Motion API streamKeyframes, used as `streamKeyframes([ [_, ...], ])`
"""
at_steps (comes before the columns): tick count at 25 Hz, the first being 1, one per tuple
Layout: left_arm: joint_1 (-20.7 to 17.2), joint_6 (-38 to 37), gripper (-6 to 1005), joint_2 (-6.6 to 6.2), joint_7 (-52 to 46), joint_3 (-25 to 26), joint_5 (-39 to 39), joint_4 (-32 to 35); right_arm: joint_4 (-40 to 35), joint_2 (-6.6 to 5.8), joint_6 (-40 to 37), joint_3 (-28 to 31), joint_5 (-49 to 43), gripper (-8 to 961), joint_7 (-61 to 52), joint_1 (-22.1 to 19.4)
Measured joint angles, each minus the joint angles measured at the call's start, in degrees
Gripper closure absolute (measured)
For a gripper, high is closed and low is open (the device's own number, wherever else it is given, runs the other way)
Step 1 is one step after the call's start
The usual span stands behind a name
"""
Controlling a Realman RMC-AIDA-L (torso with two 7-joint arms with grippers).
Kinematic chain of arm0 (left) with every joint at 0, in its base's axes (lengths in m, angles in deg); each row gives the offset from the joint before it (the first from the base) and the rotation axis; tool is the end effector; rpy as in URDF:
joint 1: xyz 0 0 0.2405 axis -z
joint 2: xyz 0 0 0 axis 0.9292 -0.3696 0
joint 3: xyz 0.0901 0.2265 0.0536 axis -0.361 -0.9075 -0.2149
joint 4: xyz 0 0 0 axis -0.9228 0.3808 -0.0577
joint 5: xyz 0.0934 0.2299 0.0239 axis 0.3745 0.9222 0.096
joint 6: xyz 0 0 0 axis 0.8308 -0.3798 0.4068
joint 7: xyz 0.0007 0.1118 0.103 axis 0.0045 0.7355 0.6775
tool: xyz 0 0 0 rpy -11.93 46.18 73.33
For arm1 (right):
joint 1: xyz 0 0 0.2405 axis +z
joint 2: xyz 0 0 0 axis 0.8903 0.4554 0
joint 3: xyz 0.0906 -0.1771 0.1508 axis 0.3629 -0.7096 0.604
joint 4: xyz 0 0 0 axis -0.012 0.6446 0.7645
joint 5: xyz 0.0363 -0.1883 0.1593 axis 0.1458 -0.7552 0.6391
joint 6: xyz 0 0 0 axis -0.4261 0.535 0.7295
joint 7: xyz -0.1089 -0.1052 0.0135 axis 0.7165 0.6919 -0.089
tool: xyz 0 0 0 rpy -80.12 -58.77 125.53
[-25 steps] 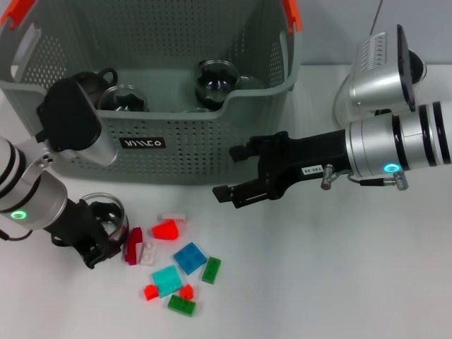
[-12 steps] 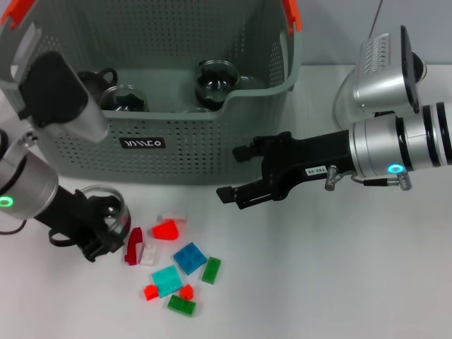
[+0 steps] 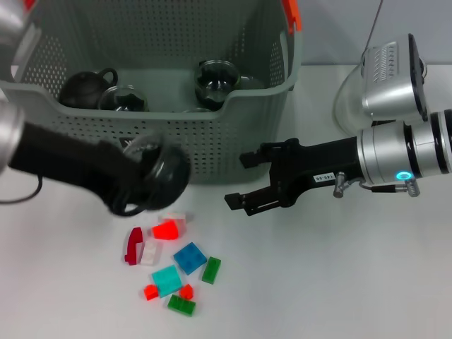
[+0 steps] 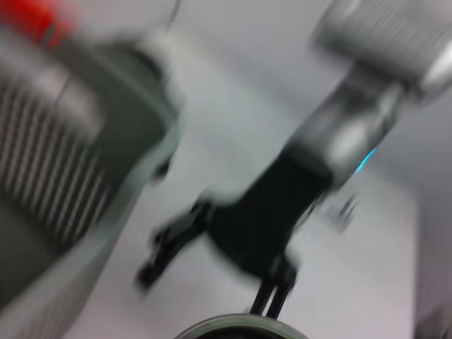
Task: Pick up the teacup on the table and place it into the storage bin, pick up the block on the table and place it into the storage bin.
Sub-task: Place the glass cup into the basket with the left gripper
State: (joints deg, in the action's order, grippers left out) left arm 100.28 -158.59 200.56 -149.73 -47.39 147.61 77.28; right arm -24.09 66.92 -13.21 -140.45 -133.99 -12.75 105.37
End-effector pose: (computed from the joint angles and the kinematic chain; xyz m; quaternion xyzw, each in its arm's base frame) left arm -0.1659 0.3363 0.0910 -0.9492 -0.3019 -0.0823 0.0315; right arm 0.1782 0.4057 -0.0768 -0.9779 0.1519 0.1342 0.0504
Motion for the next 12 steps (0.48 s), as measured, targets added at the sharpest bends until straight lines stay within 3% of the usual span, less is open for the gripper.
streamKeyframes([
  [5, 3.35, 2.83, 963, -4.46, -0.29, 3.18, -6.36, -5.70, -0.02, -0.08, -0.47, 0.00, -0.23, 8, 0.64, -0.16],
  [6, 3.35, 2.83, 963, -4.46, -0.29, 3.18, -6.36, -5.70, 0.00, -0.08, -0.48, 0.00, -0.24, 8, 0.81, -0.16],
  [10, 9.62, 12.27, 962, -7.61, 2.94, 4.13, -6.60, -11.99, 0.01, 0.07, -0.62, 0.00, -0.25, 8, 1.27, -0.08],
  [12, 10.71, 14.98, 962, -8.08, 3.37, 4.12, -6.31, -12.77, -0.02, 0.12, -0.70, 0.00, -0.25, 8, 1.24, 0.02],
])
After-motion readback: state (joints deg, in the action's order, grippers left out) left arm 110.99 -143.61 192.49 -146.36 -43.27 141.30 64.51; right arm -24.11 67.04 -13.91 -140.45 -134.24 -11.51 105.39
